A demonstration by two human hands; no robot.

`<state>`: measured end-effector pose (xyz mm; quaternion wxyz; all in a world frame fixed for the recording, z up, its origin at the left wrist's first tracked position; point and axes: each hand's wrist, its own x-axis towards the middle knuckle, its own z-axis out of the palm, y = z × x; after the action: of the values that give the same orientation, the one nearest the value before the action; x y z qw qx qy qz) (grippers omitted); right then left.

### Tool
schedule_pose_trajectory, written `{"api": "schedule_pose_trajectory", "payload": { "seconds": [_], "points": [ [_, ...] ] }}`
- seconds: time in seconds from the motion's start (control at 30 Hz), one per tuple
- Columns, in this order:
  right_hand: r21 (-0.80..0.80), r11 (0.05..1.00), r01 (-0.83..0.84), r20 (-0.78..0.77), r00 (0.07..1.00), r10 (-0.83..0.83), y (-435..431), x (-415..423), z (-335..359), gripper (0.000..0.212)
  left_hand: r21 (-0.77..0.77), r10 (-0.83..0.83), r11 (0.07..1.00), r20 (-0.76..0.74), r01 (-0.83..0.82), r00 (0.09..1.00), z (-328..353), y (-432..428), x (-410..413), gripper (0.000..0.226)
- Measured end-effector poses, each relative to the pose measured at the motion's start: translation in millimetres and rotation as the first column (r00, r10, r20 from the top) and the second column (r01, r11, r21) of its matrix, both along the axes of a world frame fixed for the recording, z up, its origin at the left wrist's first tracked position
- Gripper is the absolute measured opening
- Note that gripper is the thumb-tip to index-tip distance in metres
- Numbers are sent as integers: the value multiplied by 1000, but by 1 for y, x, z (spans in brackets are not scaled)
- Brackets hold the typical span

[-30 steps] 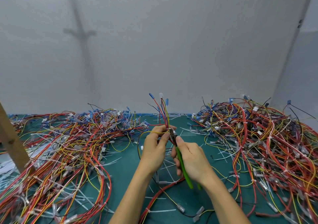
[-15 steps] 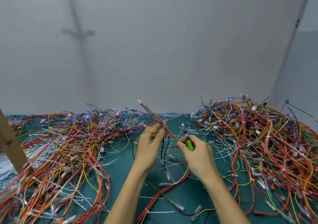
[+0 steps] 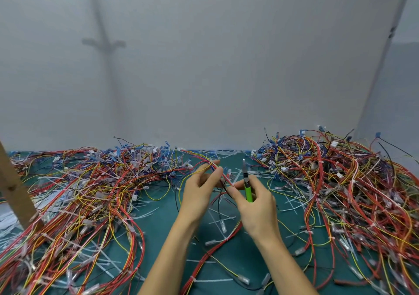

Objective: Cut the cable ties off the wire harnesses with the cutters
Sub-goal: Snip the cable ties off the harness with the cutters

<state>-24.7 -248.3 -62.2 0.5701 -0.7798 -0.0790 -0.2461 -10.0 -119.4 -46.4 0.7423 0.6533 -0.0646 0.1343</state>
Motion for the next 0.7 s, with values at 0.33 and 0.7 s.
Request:
{"api": "schedule_pose_trajectory", "payload": {
  "seconds": [0.33, 0.7],
  "points": [
    [-9, 999, -53, 15, 998, 54, 4, 1, -6, 27, -98, -112, 989, -24, 109, 993, 5, 2, -4, 30],
    [-19, 986, -164, -106, 981, 161, 4, 5, -7, 19, -416, -85, 909, -216, -13, 973, 4, 5, 0, 11]
  ]
}}
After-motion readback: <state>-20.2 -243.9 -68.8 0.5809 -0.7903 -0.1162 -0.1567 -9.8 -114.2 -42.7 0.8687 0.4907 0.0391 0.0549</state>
